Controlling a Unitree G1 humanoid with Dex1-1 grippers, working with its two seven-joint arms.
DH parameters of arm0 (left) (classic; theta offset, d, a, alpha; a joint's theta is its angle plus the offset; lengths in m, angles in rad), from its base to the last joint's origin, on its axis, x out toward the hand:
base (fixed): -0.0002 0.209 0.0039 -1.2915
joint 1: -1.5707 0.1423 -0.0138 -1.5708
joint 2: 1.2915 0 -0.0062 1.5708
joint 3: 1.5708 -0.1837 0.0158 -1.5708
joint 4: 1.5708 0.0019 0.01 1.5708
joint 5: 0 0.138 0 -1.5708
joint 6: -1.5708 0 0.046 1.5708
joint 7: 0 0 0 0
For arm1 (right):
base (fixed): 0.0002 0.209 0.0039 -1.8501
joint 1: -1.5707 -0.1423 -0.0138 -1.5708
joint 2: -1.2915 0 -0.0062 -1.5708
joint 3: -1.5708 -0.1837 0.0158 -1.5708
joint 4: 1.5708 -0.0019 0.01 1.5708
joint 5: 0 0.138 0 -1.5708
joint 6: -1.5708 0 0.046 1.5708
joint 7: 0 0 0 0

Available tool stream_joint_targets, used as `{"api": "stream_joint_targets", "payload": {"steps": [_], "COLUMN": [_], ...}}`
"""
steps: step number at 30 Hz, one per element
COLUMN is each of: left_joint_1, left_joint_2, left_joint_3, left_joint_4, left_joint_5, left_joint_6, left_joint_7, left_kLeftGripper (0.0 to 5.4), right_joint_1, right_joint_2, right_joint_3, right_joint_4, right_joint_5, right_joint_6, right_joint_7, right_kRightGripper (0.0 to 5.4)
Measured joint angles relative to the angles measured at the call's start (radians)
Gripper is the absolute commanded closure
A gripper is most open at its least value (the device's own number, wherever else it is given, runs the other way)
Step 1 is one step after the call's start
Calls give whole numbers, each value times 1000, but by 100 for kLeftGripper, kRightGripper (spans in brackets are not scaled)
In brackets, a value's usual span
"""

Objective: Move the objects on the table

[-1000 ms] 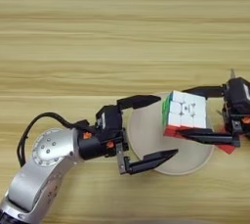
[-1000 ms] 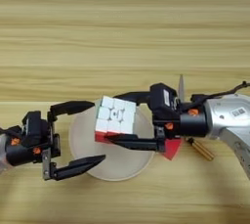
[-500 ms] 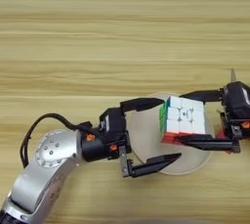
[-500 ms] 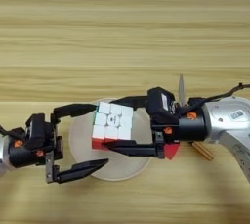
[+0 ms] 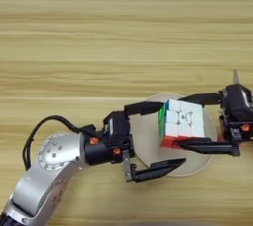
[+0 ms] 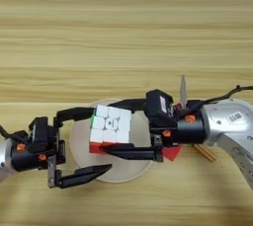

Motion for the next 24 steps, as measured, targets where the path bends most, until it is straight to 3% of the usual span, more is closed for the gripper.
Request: {"api": "stream_joint_targets", "payload": {"steps": [4, 24], "left_joint_1": [0, 3], "left_joint_2": [0, -9], "left_joint_3": [0, 0], "left_joint_4": [0, 0], "left_joint_5": [0, -1], "left_joint_6": [0, -10], "left_joint_7": [-1, 9], "left_kLeftGripper": [0, 179], "right_joint_1": [0, 0], "right_joint_2": [0, 0], "right_joint_3": [8, 9], "right_joint_4": [0, -2], "right_joint_5": [0, 19], "right_joint_6": [0, -1], "right_joint_7": [0, 4], "right_kRightGripper": [207, 207]}}
